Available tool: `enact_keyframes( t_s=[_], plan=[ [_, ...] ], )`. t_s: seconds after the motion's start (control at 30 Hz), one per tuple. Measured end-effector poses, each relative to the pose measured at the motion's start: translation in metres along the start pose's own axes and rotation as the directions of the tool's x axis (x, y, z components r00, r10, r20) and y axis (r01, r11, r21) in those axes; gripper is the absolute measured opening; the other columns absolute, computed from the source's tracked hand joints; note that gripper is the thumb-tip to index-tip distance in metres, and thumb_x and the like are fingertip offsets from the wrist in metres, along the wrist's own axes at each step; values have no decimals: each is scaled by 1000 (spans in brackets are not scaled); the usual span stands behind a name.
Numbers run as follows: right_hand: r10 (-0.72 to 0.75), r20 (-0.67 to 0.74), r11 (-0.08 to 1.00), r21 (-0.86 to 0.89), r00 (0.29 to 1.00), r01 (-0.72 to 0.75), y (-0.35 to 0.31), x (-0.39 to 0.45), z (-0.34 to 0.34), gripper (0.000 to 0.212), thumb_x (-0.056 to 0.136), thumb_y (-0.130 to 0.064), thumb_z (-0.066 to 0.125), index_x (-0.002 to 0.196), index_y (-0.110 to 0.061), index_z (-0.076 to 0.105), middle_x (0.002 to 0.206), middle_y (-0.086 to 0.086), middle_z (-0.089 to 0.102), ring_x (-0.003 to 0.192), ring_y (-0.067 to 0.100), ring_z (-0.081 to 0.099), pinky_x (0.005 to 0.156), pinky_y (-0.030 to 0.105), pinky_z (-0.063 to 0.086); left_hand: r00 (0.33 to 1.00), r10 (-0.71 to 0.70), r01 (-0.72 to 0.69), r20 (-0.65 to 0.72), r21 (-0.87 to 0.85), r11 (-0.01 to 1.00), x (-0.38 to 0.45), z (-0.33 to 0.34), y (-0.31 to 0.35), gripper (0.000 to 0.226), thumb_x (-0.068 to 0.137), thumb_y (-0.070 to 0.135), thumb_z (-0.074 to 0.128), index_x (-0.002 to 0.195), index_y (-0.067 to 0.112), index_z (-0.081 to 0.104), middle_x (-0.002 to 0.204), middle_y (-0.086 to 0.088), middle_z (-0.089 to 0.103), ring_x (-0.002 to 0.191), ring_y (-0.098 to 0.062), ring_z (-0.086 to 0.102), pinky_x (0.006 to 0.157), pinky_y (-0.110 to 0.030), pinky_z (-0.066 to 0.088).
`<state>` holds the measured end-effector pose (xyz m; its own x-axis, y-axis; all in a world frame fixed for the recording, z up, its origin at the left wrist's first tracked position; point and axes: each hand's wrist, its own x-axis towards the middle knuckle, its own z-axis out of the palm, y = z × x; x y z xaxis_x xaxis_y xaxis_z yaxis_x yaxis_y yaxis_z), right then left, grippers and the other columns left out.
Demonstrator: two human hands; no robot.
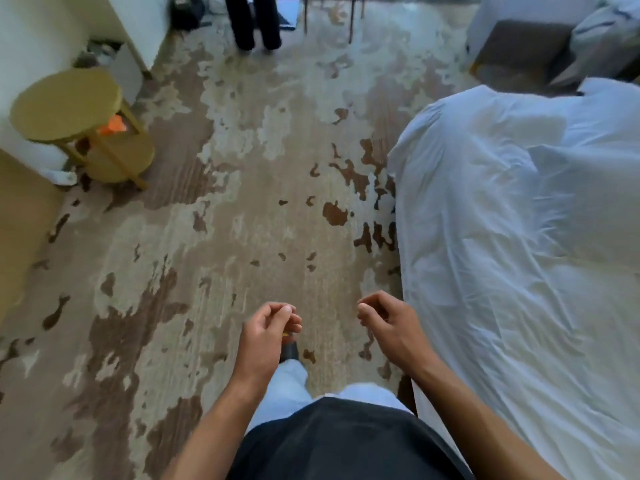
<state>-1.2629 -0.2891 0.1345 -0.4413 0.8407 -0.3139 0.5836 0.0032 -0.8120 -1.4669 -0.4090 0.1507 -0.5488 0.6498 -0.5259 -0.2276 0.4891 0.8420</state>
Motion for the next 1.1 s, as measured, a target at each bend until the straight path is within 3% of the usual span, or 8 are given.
enact_keyframes(
  t_s=[0.1,0.23,0.4,0.57,0.77,0.87,0.97,1.1],
  plan=[
    [118,-115,993,25,986,-116,-19,49,-7,13,103,-31,65,92,-32,71,83,-9,75,79,7,72,73,27,59,984,36,-52,174,86,995,78,15,69,20,104,21,56,96,15,73,89,-7,77,89,-26,75,83,-43,61],
    [255,-256,966,115,932,-233,-39,119,-21,13,101,-34,64,90,-33,70,83,-11,77,80,6,72,77,31,59,925,67,-136,374,162,977,176,55,150,20,104,22,56,96,16,73,90,-8,77,89,-25,75,82,-43,61],
    [295,-363,954,168,884,-249,-56,248,-41,11,100,-41,64,91,-38,70,89,-21,74,84,1,71,67,12,49,853,125,-239,507,166,957,299,107,238,20,104,22,56,97,14,73,89,-9,76,87,-24,75,76,-31,62],
    [295,-315,945,237,902,-227,-81,416,-68,11,102,-38,64,96,-35,72,88,-14,75,87,0,70,73,19,52,871,98,-223,481,210,952,424,139,321,19,104,19,56,100,9,72,91,-11,76,89,-27,75,75,-30,62],
    [165,-286,972,212,944,-105,-149,620,-133,13,101,-40,63,93,-33,72,84,-13,75,82,5,71,73,29,61,927,102,-192,362,225,955,570,149,424,20,105,18,55,99,10,72,89,-10,77,86,-24,76,79,-40,60],
    [122,-291,973,221,949,-57,-179,713,-173,12,102,-37,64,97,-32,73,86,-10,76,82,7,72,75,29,61,942,88,-162,323,208,965,643,163,467,20,104,18,56,97,12,73,91,-11,77,90,-28,75,77,-36,60],
    [106,-326,975,217,939,-35,-193,795,-209,12,102,-36,64,97,-31,73,87,-11,76,84,7,73,73,23,60,930,74,-163,361,222,961,718,191,506,24,105,21,56,90,23,76,91,-8,77,89,-24,75,71,-28,60],
    [191,-395,966,237,899,-102,-197,889,-255,12,102,-35,64,95,-30,73,86,-7,76,84,10,73,74,29,61,872,90,-235,482,250,940,821,263,569,22,104,21,57,92,22,75,91,-7,78,89,-22,75,78,-35,61]
  ],
)
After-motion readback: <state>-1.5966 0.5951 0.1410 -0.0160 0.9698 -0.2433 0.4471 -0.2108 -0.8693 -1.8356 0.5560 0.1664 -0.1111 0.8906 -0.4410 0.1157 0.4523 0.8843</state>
